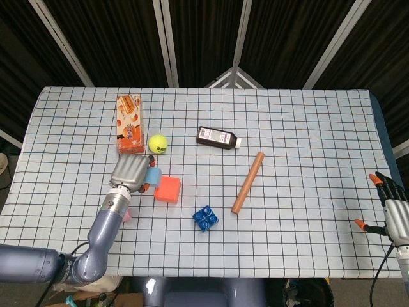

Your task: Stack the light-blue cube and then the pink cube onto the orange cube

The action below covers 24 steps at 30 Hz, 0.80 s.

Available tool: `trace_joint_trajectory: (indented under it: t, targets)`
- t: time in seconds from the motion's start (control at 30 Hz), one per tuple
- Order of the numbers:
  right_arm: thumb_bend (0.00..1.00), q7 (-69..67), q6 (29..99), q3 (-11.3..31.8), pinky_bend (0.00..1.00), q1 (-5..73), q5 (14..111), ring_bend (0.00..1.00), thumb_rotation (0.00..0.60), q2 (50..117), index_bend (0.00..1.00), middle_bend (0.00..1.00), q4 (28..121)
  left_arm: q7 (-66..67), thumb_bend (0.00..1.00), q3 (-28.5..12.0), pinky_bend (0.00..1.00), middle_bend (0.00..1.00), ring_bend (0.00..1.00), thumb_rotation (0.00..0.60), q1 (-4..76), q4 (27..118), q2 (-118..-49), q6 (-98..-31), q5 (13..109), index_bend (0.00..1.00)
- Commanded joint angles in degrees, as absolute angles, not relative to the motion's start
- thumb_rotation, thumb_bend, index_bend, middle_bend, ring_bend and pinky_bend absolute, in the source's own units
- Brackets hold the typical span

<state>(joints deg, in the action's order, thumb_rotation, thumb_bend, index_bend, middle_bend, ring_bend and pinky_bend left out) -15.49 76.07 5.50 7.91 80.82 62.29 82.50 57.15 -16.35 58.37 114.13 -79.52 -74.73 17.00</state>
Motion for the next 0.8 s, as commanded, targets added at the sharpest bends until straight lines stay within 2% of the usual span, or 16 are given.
trace_joint_trajectory:
  t: [0.03, 0.47, 0.8]
  targets:
    - [0.07, -16.02, 76.05, 5.51, 0.12, 7.87, 80.83, 0.03, 0.600, 62.25, 0.00, 0.04, 82.25, 58.80, 0.32, -17.36, 0.82, 0.80, 0.71, 0.600, 60.49, 114.84, -81.94, -77.60, 14.01, 0.39]
    - [0.07, -19.47, 76.55, 5.51, 0.12, 7.41, 81.15, 0.03, 0.600, 61.92, 0.00, 0.04, 80.96, 62.81, 0.32, -20.13, 0.83, 0.80, 0.72, 0.600, 65.52, 115.12, -89.02, -87.39, 8.06, 0.40]
    - [0.07, -20.88, 76.82, 5.46, 0.12, 7.24, 81.53, 0.03, 0.600, 61.81, 0.00, 0.04, 80.31, 64.33, 0.32, -20.92, 0.83, 0.80, 0.72, 0.600, 66.99, 111.66, -92.07, -88.65, 6.54, 0.40]
